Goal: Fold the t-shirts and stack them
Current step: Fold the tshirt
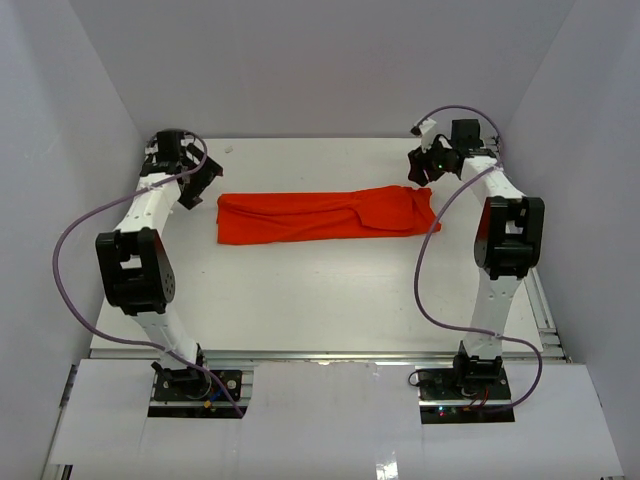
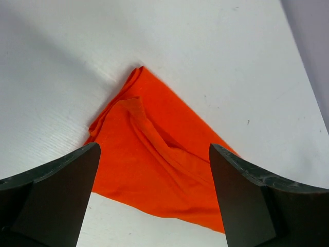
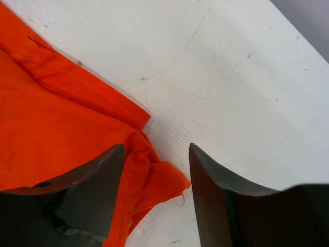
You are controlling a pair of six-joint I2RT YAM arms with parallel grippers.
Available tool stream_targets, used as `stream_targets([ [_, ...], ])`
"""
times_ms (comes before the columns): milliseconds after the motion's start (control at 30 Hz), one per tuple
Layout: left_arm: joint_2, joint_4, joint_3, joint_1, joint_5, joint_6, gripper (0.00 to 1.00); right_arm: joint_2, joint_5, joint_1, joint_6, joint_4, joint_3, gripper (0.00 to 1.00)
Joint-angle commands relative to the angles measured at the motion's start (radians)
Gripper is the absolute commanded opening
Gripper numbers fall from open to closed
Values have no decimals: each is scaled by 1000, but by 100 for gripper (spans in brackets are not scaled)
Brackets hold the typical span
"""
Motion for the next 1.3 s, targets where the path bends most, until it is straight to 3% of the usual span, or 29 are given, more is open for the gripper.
stream_targets([
  [0, -107, 68, 11, 1, 21, 140, 98, -103, -87, -6, 102, -23, -16, 62],
  [167, -182, 221, -114, 2, 262, 207, 92, -197, -281, -15, 141, -21, -125, 59],
  [267, -172, 292, -182, 1, 423, 208, 74, -241, -407, -15, 93, -60, -185, 51],
  [367, -146, 322, -225, 2, 503, 192, 64, -254, -414, -44, 175, -67, -233, 51],
  [433, -144, 330, -237, 1, 543, 193, 64, -243, -398, -63, 245, -86, -242, 54],
  [567, -161, 353, -277, 1, 591, 242, 79, -253, -267, -81, 389, -43, -285, 69],
  [667, -153, 350, -292, 1, 629, 273, 84, -232, -117, -83, 475, -58, -254, 80],
  [733, -133, 341, -297, 2, 638, 279, 85, -209, -98, -89, 478, -61, -246, 84],
  [800, -124, 342, -302, 1, 641, 267, 85, -192, -76, -89, 483, -37, -253, 100],
  [1267, -182, 330, -348, 1, 577, 225, 85, -11, 20, -77, 552, -38, -131, 100],
])
